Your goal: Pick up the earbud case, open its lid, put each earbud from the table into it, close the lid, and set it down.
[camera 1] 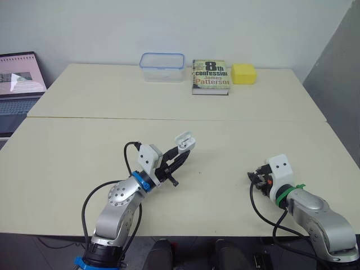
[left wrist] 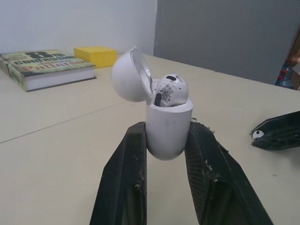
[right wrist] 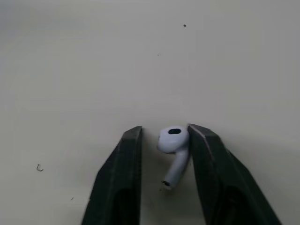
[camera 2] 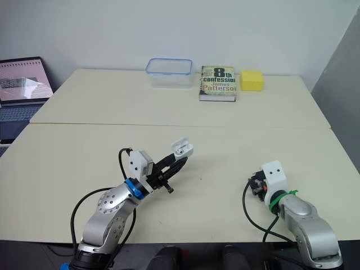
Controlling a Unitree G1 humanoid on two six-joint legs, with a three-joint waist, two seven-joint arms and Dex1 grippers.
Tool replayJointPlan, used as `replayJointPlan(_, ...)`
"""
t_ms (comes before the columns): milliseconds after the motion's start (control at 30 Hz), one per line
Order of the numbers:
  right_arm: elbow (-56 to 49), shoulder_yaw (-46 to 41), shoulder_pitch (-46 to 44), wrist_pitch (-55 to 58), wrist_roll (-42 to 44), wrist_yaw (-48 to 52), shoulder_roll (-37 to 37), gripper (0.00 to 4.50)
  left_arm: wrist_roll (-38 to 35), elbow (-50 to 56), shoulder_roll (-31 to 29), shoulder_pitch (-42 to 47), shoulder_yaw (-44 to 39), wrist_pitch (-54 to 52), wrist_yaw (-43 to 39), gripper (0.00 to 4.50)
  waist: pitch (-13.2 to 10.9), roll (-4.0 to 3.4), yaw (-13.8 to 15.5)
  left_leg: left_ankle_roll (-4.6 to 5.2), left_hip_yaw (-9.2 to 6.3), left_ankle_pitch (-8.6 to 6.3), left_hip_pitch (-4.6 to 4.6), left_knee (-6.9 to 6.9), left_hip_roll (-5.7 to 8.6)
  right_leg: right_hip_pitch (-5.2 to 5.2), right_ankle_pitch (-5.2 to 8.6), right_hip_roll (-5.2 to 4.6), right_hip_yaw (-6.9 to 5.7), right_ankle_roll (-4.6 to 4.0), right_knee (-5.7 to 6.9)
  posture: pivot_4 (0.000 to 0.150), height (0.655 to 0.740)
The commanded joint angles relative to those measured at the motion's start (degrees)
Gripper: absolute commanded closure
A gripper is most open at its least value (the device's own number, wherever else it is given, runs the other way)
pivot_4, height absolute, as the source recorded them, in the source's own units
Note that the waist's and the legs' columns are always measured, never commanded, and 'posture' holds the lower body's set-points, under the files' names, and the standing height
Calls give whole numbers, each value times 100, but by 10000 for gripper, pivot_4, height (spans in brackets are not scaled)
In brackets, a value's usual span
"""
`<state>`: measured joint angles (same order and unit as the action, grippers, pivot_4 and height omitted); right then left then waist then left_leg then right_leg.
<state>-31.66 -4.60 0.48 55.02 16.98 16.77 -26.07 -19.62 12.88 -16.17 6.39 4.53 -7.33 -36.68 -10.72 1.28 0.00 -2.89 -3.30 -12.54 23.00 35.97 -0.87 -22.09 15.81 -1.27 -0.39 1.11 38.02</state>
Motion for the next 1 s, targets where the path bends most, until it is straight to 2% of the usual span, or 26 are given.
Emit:
replayJointPlan(33,-218,-20,10,38,141,435,-405,41172,-6,246,-11,13,-16,69,18,37283,0,0,1,0,-1,0,0,0,1,0,0,0,-1,0,0,1500,7400)
replayJointPlan(133,-444,287,192,-625,190,1523,-1315,41152,-12,277,-24,-4,-14,43,17,37283,0,0,-5,0,1,0,1,1,2,0,0,-1,0,0,-2,1500,7400)
replayJointPlan(200,-319,489,383,-1464,-34,2394,-2121,41152,-13,311,-32,-39,2,27,16,37283,-3,-9,-8,1,4,-1,2,1,2,-3,1,-1,2,0,-2,1500,7400)
replayJointPlan(400,1126,699,456,-4229,-641,4467,-3748,41152,7,409,-19,-138,36,-8,74,37283,-5,-5,-10,1,7,-1,-1,1,3,0,0,-1,2,1,-6,1500,7400)
replayJointPlan(633,2629,981,-236,-5494,-982,5610,-4152,41152,22,619,-40,-338,27,-78,178,37283,-6,-5,-16,1,11,-1,-4,4,0,2,-1,-1,6,2,-4,1500,7400)
replayJointPlan(800,2911,1161,-524,-5508,-1091,5933,-4117,41152,32,690,-53,-388,24,-106,215,37283,-6,-5,-6,0,9,0,-6,6,1,4,-2,-1,5,2,-2,1500,7400)
replayJointPlan(1000,2866,1113,-567,-5693,-1178,5875,-4045,19648,35,761,-70,-451,46,-146,262,37283,-5,-6,0,0,9,0,-6,6,2,6,-3,-3,5,3,-3,1500,7400)
